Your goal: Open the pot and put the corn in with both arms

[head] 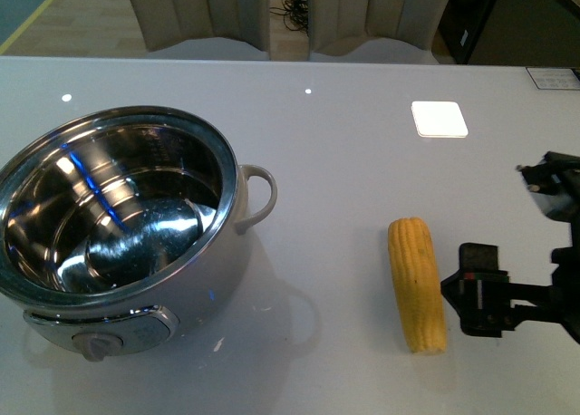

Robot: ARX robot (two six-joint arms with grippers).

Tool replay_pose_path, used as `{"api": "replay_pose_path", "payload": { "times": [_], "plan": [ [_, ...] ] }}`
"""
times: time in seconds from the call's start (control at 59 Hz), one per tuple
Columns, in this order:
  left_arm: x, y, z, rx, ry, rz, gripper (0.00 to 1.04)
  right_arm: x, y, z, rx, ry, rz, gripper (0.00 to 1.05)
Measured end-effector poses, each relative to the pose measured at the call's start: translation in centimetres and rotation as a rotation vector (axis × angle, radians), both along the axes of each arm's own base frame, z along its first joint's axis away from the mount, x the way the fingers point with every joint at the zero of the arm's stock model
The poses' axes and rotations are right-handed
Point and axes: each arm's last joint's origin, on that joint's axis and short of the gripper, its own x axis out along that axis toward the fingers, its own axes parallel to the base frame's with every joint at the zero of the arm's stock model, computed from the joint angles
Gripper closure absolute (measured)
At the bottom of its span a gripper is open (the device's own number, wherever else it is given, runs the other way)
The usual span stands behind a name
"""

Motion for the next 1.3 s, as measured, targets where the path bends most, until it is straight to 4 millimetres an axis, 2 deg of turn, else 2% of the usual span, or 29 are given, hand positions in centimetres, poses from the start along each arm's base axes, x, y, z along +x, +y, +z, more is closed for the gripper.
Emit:
{"api": "replay_pose_path", "payload": {
  "times": [0.406,0.593,0.813,0.898,0.982,1.135,1.304],
  "plan": [
    [0.0,0.0,0.0,0.000,0.000,0.000,0.07,4.0,2.2,-3.9,-0.047,0.045,0.072,0.09],
    [0.0,0.0,0.0,0.000,0.000,0.000,0.07,4.6,2.8,-5.2,-0.068,0.062,0.091,0.09],
    [0.0,0.0,0.0,0.000,0.000,0.000,0.07,4.5,3.3,-6.4,-0.092,0.090,0.117,0.43],
    [0.0,0.0,0.0,0.000,0.000,0.000,0.07,4.4,3.4,-6.5,-0.094,0.097,0.124,0.61],
    [0.0,0.0,0.0,0.000,0.000,0.000,0.07,4.2,3.4,-6.5,-0.094,0.100,0.128,0.71],
    [0.0,0.0,0.0,0.000,0.000,0.000,0.07,3.6,2.9,-6.0,-0.072,0.107,0.137,0.80],
    [0.0,0.0,0.0,0.000,0.000,0.000,0.07,3.2,2.0,-3.4,-0.016,0.069,0.130,0.84]
  ]
}}
